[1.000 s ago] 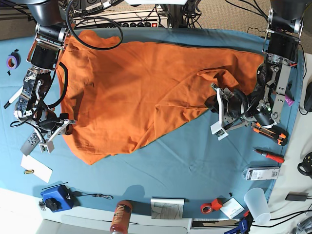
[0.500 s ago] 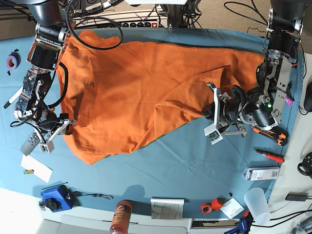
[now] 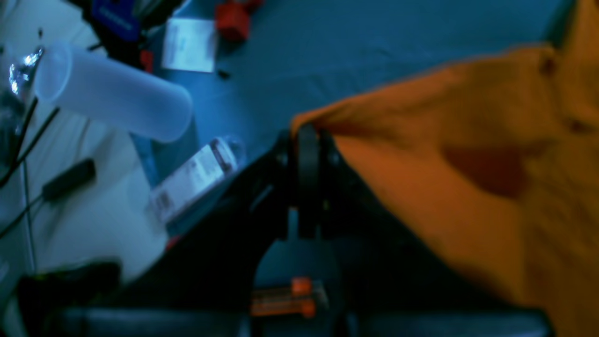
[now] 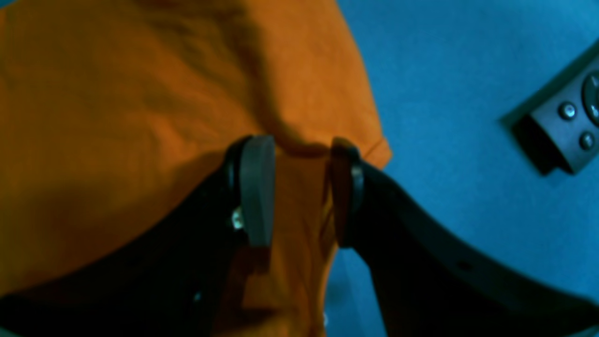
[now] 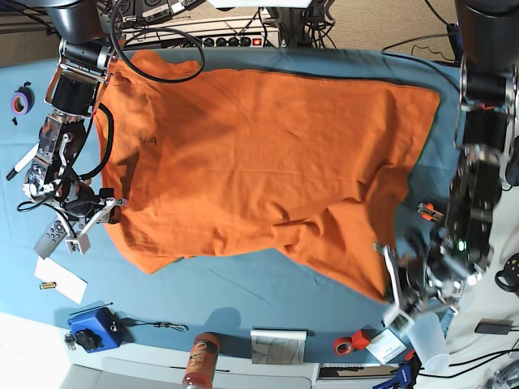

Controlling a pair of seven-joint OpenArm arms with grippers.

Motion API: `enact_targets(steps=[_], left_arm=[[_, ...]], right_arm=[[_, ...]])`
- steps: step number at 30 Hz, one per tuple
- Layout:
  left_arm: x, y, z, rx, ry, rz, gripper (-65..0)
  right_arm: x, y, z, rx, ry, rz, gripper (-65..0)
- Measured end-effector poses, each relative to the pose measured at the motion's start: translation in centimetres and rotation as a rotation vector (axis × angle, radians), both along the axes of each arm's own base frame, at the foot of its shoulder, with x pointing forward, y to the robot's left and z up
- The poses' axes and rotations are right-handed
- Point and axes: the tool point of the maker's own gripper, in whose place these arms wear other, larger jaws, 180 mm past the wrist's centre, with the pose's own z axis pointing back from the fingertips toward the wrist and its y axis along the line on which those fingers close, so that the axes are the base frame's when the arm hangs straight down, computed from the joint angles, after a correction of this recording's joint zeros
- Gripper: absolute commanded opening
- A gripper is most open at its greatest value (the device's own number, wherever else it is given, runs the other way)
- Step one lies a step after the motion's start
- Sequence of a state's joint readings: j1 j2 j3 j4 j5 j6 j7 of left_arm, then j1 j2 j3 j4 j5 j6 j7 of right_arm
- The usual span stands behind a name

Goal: Layout the t-shirt on the table in an organized manner, then fold the t-shirt properly
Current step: 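Pull the hem corner with the left gripper back outward to flatten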

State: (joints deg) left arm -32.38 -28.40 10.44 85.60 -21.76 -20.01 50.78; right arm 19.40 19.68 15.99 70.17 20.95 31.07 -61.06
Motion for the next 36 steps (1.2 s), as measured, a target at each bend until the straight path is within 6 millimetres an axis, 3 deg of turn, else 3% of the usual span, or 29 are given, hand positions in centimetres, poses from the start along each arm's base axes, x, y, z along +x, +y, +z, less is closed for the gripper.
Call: enact_targets(steps=[7,13,19,27,28,32,36], left_arm=[[4.2,3.8,-4.4,-0.069,0.076,0.122,-65.0],[5.6,4.2,-8.0,-0.067,0.125,0.186,-65.0],[7.1,8.1,-6.3,0.025,0.031,0.331,-65.0],[7.2,7.8,-6.1,0.019,0.021,0.317,-65.0],[7.2,7.9,-6.1,0.019,0.02,0.317,-63.3],[7.4,7.9,-5.8,0.015,0.006,0.314,-42.5],[7.1,8.5,-5.8,0.008,0.036,0.374,-40.7]], right_arm=[[0.0,0.0,0.0,-0.001,0.0,-0.001,-44.6],[0.0,0.0,0.0,0.0,0.0,-0.001,-44.6],[-0.1,0.0,-0.2,0.0,0.004,0.0,-44.6],[-0.6,0.0,-0.6,-0.001,0.016,0.0,-44.6],[-0.6,0.0,-0.6,-0.001,0.016,0.0,-44.6],[-0.6,0.0,-0.6,-0.001,0.014,-0.001,-44.6],[-0.5,0.0,-0.6,0.0,0.013,-0.001,-44.6]])
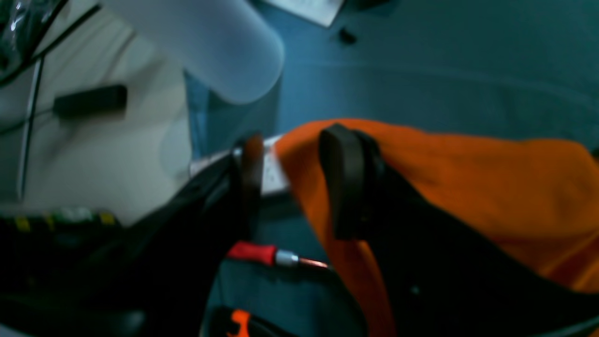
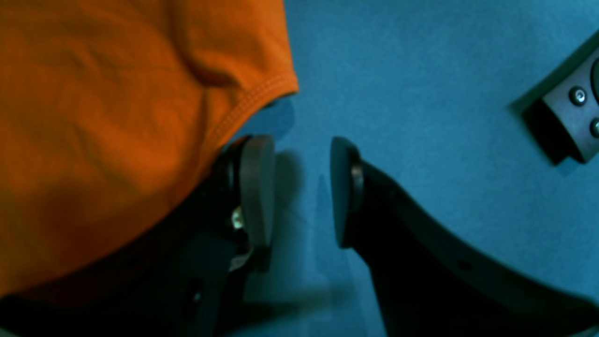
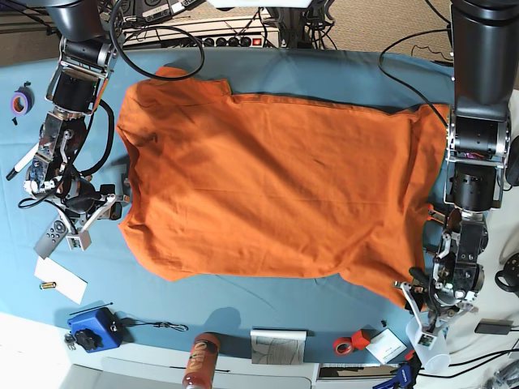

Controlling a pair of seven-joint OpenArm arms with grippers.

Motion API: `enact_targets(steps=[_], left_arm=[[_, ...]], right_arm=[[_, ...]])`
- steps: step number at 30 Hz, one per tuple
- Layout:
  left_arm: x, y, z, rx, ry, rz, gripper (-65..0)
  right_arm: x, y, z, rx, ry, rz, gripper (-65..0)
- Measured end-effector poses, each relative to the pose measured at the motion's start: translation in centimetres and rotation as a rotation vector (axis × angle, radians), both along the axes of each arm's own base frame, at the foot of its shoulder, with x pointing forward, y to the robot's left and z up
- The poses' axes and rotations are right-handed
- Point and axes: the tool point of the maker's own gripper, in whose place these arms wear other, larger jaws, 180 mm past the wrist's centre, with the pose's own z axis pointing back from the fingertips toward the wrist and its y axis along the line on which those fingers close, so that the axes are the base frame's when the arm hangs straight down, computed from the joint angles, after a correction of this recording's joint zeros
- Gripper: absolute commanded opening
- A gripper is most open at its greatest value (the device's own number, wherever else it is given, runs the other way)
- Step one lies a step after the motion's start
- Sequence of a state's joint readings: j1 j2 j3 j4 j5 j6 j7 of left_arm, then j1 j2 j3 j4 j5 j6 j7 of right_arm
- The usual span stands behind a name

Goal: Layout the t-shirt on the table in an organized manner, then fold the t-shirt properly
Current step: 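Pull the hem corner with the left gripper back outward to flatten, then grasp the shirt side with the right gripper and smooth it outward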

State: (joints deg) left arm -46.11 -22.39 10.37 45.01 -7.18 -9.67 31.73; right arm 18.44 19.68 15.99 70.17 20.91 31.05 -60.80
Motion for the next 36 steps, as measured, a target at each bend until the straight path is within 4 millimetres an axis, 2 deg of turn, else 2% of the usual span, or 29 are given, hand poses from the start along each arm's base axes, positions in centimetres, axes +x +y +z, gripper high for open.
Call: enact_targets(steps=[4,8,13,15,17,19,22,24,27,30,32,36], left_arm=[[0.0,-0.4,1.1,-0.009,0.007,0.016,-40.7],[-0.7,-1.9,3.3,0.011,0.045,-0.033,-40.7],[-2.8,-4.3,9.0,-0.062,0.055,-0.126,-40.7],[-4.0,-4.1,11.1,-0.029,0.053,-0.17,-40.7],[-4.7,-2.4,12.1,0.023,0.048,-0.165,-40.7],[-5.9,0.2,11.0,0.053,0.084,-0.127,-40.7],[-8.6,4.1,7.5,0.103,0.208,-0.056,-40.7],[-10.0,5.6,6.1,0.104,0.251,-0.027,-40.7],[-11.6,7.0,5.1,0.071,0.267,0.002,-40.7],[-13.3,8.2,4.8,0.023,0.256,0.034,-40.7],[-14.2,8.2,5.3,-0.013,0.228,0.023,-40.7],[-15.8,8.4,6.6,-0.035,0.159,0.023,-40.7]], right_arm=[[0.2,0.0,0.1,0.002,-0.012,-0.001,-44.6],[0.5,0.0,0.4,0.003,-0.029,-0.002,-44.6],[1.5,0.4,1.6,0.016,-0.079,0.026,-44.6],[2.2,0.6,2.5,0.023,-0.104,0.034,-44.6],[3.2,0.8,3.7,0.024,-0.137,0.042,-44.6],[4.1,0.5,4.9,0.015,-0.168,0.038,-44.6],[5.1,0.0,6.4,-0.007,-0.204,0.025,-44.6],[5.8,-0.3,7.1,-0.004,-0.236,-0.017,-44.6],[6.3,-2.5,7.8,-0.048,-0.257,-0.143,-44.6],[6.1,-3.0,7.3,-0.066,-0.237,-0.162,-44.6],[6.0,-2.7,6.5,-0.052,-0.216,-0.157,-44.6],[5.4,-3.0,3.5,-0.014,-0.154,-0.176,-44.6]])
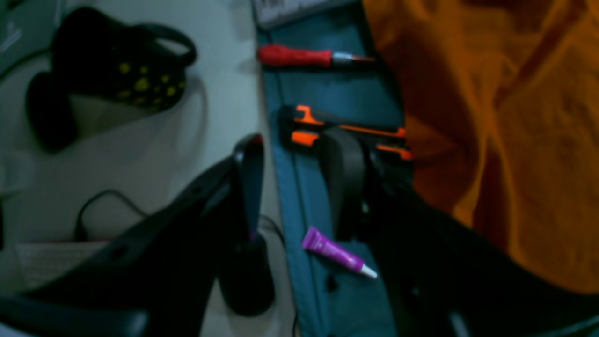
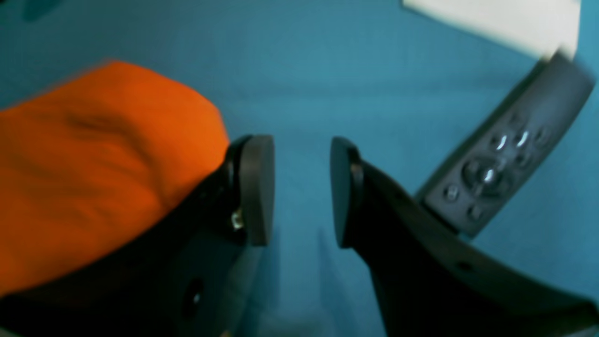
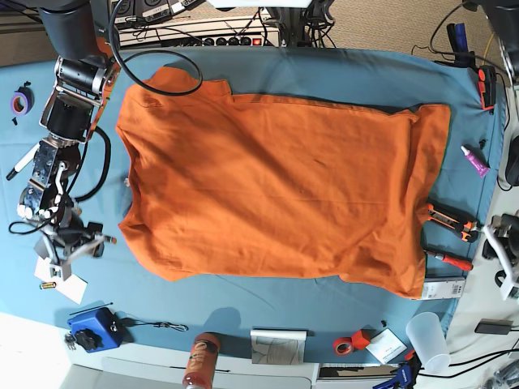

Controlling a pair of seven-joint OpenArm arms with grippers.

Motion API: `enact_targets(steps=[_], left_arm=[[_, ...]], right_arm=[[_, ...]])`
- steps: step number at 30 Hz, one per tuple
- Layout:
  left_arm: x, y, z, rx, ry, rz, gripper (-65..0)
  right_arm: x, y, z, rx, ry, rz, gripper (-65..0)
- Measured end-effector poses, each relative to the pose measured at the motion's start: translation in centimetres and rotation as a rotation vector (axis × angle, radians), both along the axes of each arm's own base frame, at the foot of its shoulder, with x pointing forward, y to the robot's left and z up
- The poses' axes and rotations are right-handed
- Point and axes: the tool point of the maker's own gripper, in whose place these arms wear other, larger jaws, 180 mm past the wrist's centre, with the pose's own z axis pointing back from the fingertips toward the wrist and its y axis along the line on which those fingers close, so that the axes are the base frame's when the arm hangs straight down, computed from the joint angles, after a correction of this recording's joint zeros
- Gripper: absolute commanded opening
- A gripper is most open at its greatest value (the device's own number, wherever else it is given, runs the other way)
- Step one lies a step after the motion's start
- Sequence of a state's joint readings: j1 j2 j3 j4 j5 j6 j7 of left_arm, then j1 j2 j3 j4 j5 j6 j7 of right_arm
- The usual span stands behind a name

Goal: Layout the t-shirt on the table in an organized manner, then fold the t-shirt properly
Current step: 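Grasp the shirt side with the right gripper and smooth it outward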

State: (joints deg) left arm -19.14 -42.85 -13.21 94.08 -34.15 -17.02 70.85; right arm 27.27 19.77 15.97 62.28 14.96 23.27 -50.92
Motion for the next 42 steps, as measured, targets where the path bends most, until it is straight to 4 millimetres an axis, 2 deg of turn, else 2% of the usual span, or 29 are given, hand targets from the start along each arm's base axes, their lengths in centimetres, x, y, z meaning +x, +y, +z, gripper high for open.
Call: enact_targets(steps=[4,9,12,15,17,20,23,25,27,31,33,34,39,42], left_arm=[[-2.1,0.1,-0.3,0.015,-0.008,-0.012,-40.7],[-3.5,-0.1,-1.2,0.017,0.003,-0.014,-40.7],[-3.4,-0.3,-1.3,0.009,0.001,-0.016,-40.7],[-3.4,-0.3,-1.3,0.01,0.0,-0.016,-40.7],[-3.4,-0.3,-1.3,0.01,0.001,-0.016,-40.7],[-3.4,-0.3,-1.3,0.01,0.001,-0.016,-40.7],[-3.4,-0.3,-1.3,0.01,0.001,-0.016,-40.7],[-3.3,-0.3,-1.2,0.009,-0.007,-0.017,-40.7],[-3.2,-0.5,-1.1,0.005,-0.019,-0.021,-40.7],[-3.2,-0.5,-1.1,0.004,-0.019,-0.021,-40.7],[-3.2,-0.4,-1.1,0.005,-0.018,-0.02,-40.7],[-3.2,-0.5,-1.1,0.004,-0.019,-0.021,-40.7],[-3.1,-0.5,-1.0,0.002,-0.026,-0.022,-40.7],[-3.1,-0.5,-0.9,0.003,-0.027,-0.022,-40.7]], right_arm=[[-1.1,1.7,-3.5,0.072,0.069,0.076,-44.6],[-0.9,3.4,-4.0,0.128,0.054,0.119,-44.6],[-1.2,5.4,-5.3,0.139,0.096,0.143,-45.4],[-1.0,7.7,-6.0,0.18,0.105,0.149,-57.1],[-1.3,7.7,-6.3,0.195,0.135,0.121,-65.0],[-1.5,7.1,-6.3,0.18,0.163,0.1,-65.0],[-1.9,6.8,-6.0,0.142,0.184,0.107,-65.0],[-2.5,7.2,-5.3,0.104,0.187,0.175,-65.0],[-2.8,7.6,-3.6,0.078,0.157,0.22,-65.0],[-3.1,8.3,1.5,-0.01,0.025,0.279,-65.0],[-4.5,9.3,2.8,-0.034,-0.019,0.326,-65.0],[-5.5,9.7,2.7,-0.047,-0.017,0.342,-65.0],[-10.8,11.1,1.4,-0.105,0.022,0.409,-65.0],[-13.7,13.2,-0.3,-0.096,0.067,0.495,-65.0]])
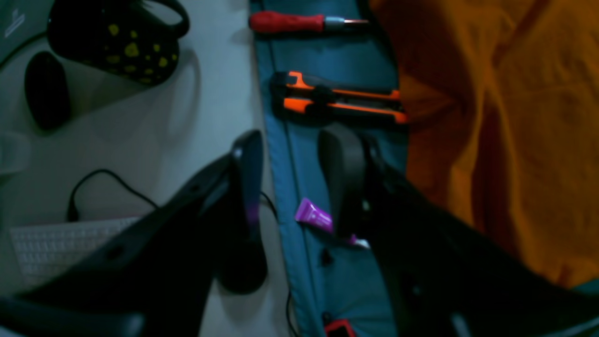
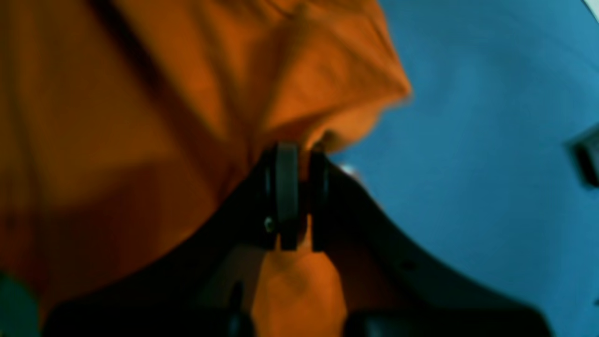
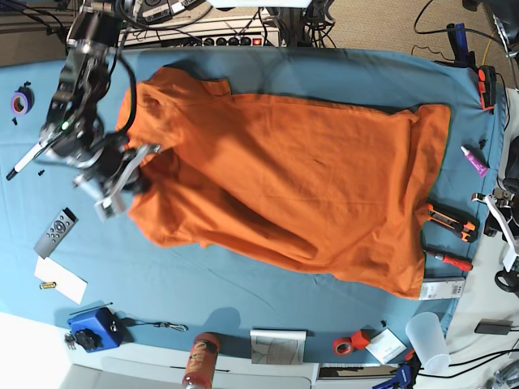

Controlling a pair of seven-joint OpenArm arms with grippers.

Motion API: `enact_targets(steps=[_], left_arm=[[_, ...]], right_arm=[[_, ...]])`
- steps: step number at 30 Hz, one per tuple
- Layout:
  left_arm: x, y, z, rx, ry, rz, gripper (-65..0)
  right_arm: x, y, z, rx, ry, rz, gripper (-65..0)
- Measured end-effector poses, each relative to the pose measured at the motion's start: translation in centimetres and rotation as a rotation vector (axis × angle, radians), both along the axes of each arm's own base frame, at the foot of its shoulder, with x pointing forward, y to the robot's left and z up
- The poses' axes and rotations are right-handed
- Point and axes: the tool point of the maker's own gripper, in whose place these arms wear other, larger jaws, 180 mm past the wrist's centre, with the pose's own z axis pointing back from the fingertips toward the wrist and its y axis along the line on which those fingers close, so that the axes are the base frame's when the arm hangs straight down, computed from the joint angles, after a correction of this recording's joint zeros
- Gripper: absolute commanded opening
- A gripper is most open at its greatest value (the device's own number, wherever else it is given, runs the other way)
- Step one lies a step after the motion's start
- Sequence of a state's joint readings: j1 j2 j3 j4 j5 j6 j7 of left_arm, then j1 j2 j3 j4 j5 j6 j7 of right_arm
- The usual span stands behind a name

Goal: Layout the t-shirt on the table in an organized manner, then fold the t-shirt properly
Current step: 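Grasp the shirt side with the right gripper and smooth it outward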

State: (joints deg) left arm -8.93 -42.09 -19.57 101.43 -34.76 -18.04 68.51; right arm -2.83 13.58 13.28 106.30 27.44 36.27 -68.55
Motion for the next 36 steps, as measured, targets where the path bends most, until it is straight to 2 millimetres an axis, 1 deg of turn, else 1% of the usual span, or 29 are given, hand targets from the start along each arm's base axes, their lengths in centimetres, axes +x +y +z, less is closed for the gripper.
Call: enact_targets(steps=[2,5,8,11,14,15,18,19,20,21,23,24,25,26,27,28,30,31,33,34,36], left_arm=[[0.0,0.0,0.0,0.0,-0.002,0.0,-40.7],[0.1,0.0,0.1,-0.001,-0.007,-0.002,-40.7],[0.1,0.0,0.1,-0.001,-0.007,-0.002,-40.7],[0.1,0.0,0.1,-0.002,-0.007,-0.002,-40.7],[0.1,0.0,0.1,-0.002,-0.007,-0.002,-40.7],[0.1,0.0,0.1,-0.002,-0.007,-0.002,-40.7],[0.1,0.0,0.1,-0.002,-0.007,-0.002,-40.7],[0.1,0.0,0.1,-0.002,-0.009,-0.002,-40.7],[0.2,-0.1,0.2,-0.003,-0.015,-0.003,-40.7],[0.2,-0.1,0.2,-0.004,-0.017,-0.004,-40.7],[0.2,-0.1,0.2,-0.004,-0.018,-0.004,-40.7],[0.2,-0.1,0.2,-0.004,-0.017,-0.004,-40.7],[0.2,-0.1,0.2,-0.004,-0.018,-0.004,-40.7],[0.2,-0.1,0.2,-0.003,-0.017,-0.004,-40.7],[0.2,-0.1,0.2,-0.002,-0.017,-0.004,-40.7],[0.2,-0.1,0.2,-0.001,-0.017,-0.003,-40.7],[0.2,-0.1,0.2,-0.002,-0.018,-0.003,-40.7],[0.2,0.0,0.2,-0.001,-0.017,-0.003,-40.7],[0.3,-0.1,0.3,-0.002,-0.021,-0.004,-40.7],[0.3,-0.1,0.3,-0.003,-0.027,-0.007,-40.7],[0.4,-0.1,0.4,-0.003,-0.028,-0.005,-40.7]], right_arm=[[-2.3,2.0,-1.8,0.005,0.063,0.081,-65.0],[-4.9,4.7,-4.2,-0.013,0.146,0.185,-65.0],[-5.9,5.8,-5.3,-0.065,0.172,0.254,-65.0],[-5.8,6.1,-5.4,-0.085,0.173,0.272,-64.7],[-6.2,5.9,-5.7,-0.098,0.195,0.272,-45.7],[-6.4,5.7,-5.8,-0.108,0.209,0.272,-41.8],[-7.1,5.5,-5.8,-0.119,0.26,0.27,-40.9],[-7.5,5.5,-5.5,-0.116,0.277,0.271,-40.9],[-7.5,5.9,-4.6,-0.099,0.257,0.281,-40.9],[-7.0,6.5,-3.1,-0.066,0.209,0.283,-40.9],[-5.6,7.4,1.2,-0.013,0.047,0.295,-40.9],[-4.6,7.3,3.7,-0.001,-0.056,0.286,-40.9],[-3.7,7.0,6.2,0.007,-0.156,0.265,-40.9],[-2.9,6.3,8.2,0.019,-0.241,0.227,-40.9],[-2.2,5.2,9.5,0.031,-0.297,0.178,-40.9],[-1.5,3.5,9.8,0.008,-0.313,0.111,-41.0],[-0.2,-0.4,9.4,-0.033,-0.299,-0.039,-40.9],[0.4,-1.8,9.2,-0.034,-0.298,-0.084,-41.0],[1.9,-3.4,8.3,0.026,-0.286,-0.153,-40.9],[2.5,-4.0,7.3,0.049,-0.255,-0.181,-40.9],[3.6,-4.9,4.6,0.111,-0.171,-0.233,-41.0]])
